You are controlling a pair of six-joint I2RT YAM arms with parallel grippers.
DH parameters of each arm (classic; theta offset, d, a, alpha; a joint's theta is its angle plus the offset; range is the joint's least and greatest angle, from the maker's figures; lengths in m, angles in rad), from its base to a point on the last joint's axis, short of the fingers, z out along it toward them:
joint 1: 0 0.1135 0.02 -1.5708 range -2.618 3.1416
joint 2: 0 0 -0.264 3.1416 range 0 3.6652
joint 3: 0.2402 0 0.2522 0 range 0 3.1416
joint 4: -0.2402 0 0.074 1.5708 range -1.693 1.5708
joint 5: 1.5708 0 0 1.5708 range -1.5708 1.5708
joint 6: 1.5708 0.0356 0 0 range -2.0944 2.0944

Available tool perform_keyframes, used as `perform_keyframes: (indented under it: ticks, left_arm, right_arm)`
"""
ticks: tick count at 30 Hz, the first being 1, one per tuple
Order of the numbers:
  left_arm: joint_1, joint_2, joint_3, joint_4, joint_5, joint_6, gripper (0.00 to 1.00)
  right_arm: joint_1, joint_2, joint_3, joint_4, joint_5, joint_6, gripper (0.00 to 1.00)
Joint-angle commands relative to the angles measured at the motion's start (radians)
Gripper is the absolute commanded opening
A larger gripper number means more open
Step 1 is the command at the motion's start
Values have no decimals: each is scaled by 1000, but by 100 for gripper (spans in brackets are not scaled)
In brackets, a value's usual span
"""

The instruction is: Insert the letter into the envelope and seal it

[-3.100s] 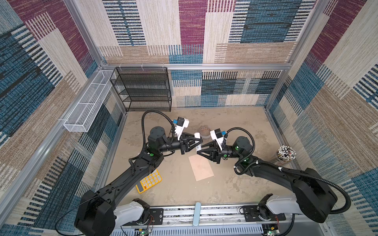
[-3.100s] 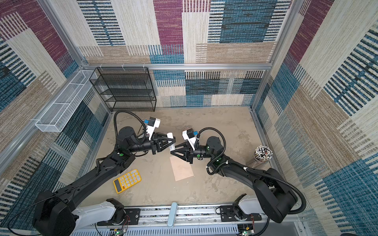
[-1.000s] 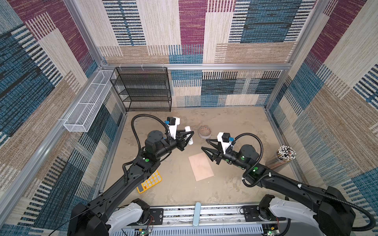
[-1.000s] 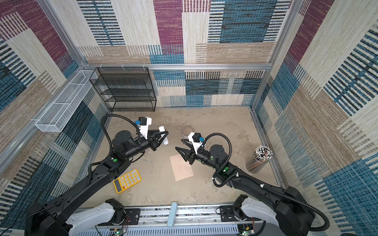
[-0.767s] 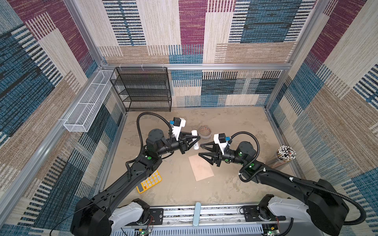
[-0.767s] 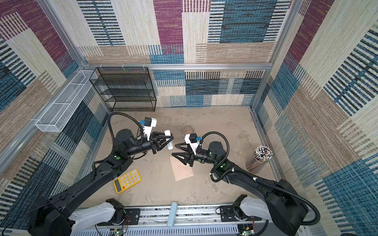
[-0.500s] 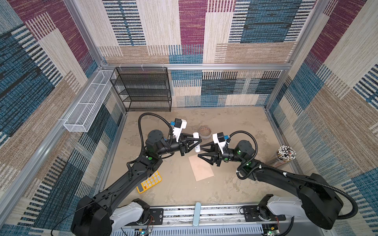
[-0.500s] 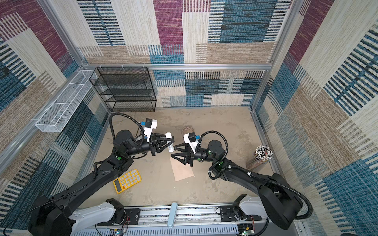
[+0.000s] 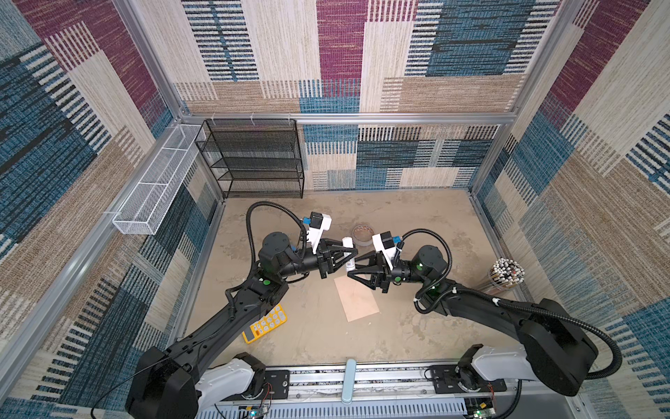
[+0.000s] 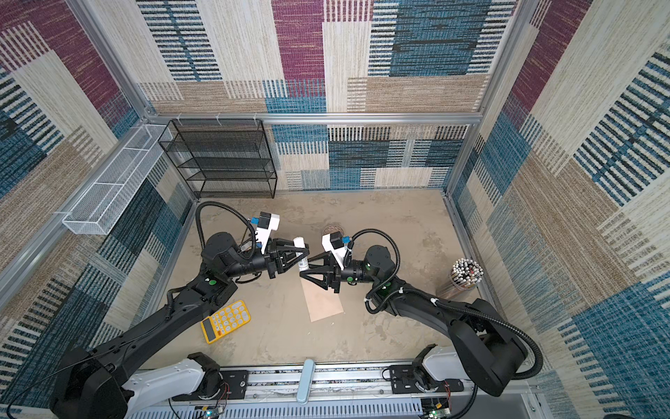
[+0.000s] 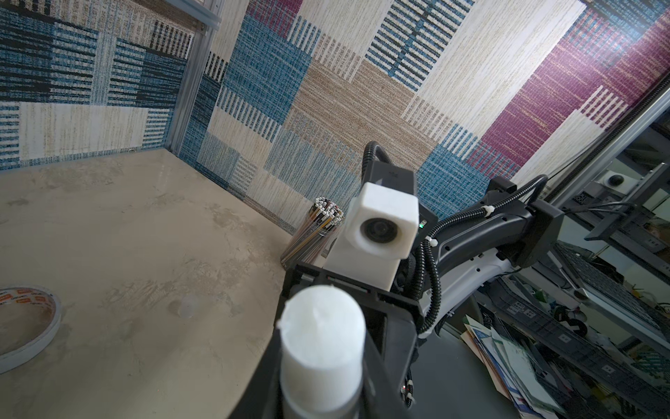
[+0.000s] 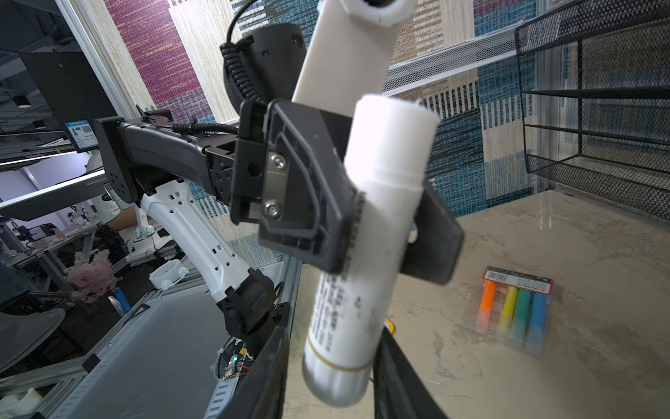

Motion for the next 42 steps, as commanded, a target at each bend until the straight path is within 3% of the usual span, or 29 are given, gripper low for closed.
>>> perform_keyframes:
  ticks: [1,13,23,26,32,42]
  left_arm:
    - [-1,-6,-1,50,-14,17,0]
    - [-25,0,19,-52,-43,96,0]
    - [-71,-9,24,-168,-196,192,0]
    - [-89,-9,18,-188,-281,209,0]
    - [-128,-1,6,-199,-411,210,0]
    - [-211,57,2,-174,-566,164,0]
  right_arm:
    - [1,5,0,29,-22,20,37]
    - [1,-13,5,28,10,34,22]
    - [2,-87,12,-54,139,34,21]
    - [13,-129,12,-108,239,18,21]
    - [121,-216,24,-235,545,-103,19]
    - [313,-230,13,-204,1043,-276,18]
